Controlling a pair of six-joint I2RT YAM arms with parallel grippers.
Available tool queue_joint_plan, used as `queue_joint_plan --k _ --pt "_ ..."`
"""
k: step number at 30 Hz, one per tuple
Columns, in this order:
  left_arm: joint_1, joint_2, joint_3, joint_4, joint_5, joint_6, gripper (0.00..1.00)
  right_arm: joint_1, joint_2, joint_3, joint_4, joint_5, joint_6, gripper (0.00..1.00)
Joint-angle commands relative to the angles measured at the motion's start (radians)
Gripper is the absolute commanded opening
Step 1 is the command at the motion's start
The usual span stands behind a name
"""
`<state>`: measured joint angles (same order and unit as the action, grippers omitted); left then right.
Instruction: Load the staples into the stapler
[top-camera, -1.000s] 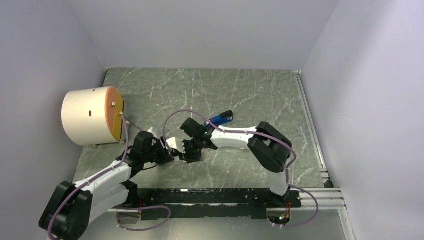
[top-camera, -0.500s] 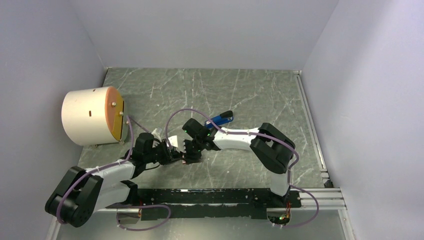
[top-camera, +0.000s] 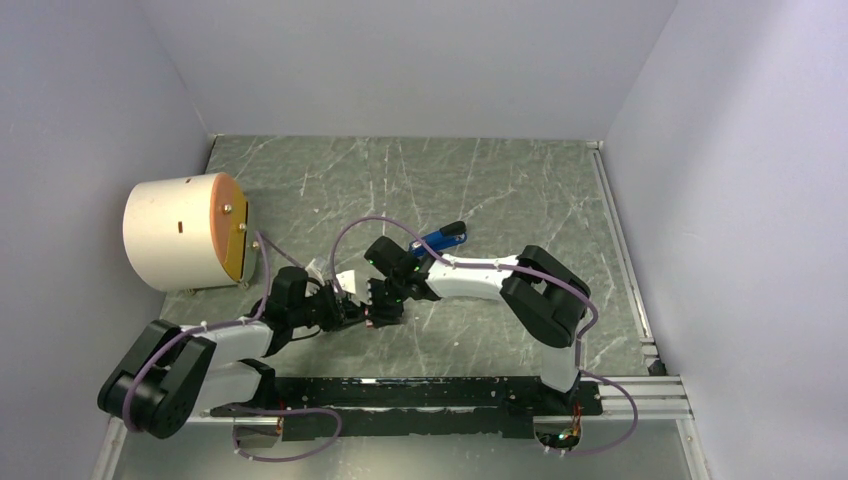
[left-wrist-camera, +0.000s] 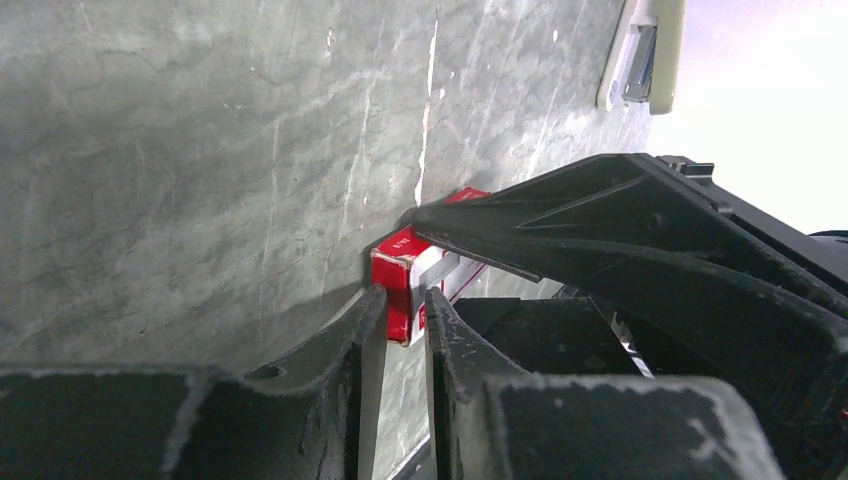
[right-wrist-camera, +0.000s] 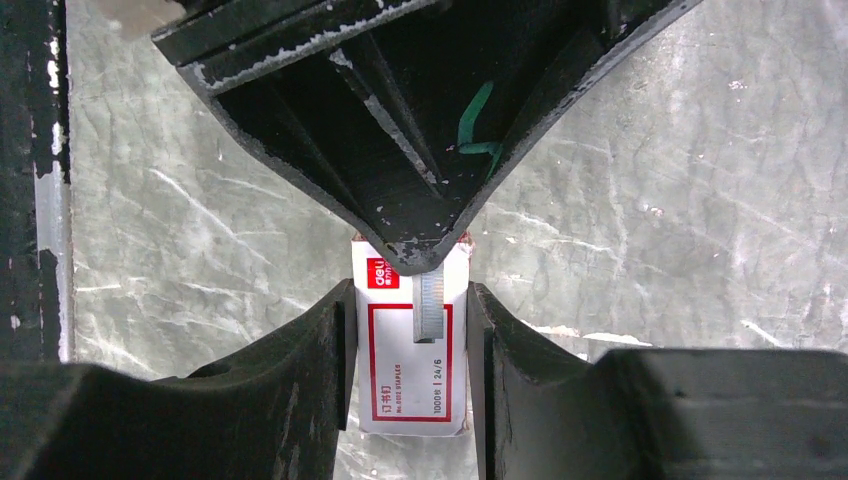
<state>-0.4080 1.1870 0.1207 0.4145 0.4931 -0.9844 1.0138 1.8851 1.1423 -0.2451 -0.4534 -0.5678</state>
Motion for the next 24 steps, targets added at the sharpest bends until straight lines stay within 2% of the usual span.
queue_joint_plan --k 1,12,20,24 --pt "0.0 0.037 -0.006 0.109 0.084 -0.008 0.25 0.009 0.008 0.06 0.067 -0.019 -0.001 0.4" --pt "-0.002 0.106 -0.027 0.24 0.128 -0.05 0.2 0.042 0.056 0.118 0.062 -0.022 0.014 0.43" --pt "-0.002 0.067 -0.029 0.201 0.099 -0.042 0.15 0.051 0.066 0.127 0.049 -0.014 0.016 0.47" --pt "-0.002 0.05 -0.017 0.119 0.062 -0.007 0.15 0.05 0.052 0.112 0.043 0.013 0.008 0.49"
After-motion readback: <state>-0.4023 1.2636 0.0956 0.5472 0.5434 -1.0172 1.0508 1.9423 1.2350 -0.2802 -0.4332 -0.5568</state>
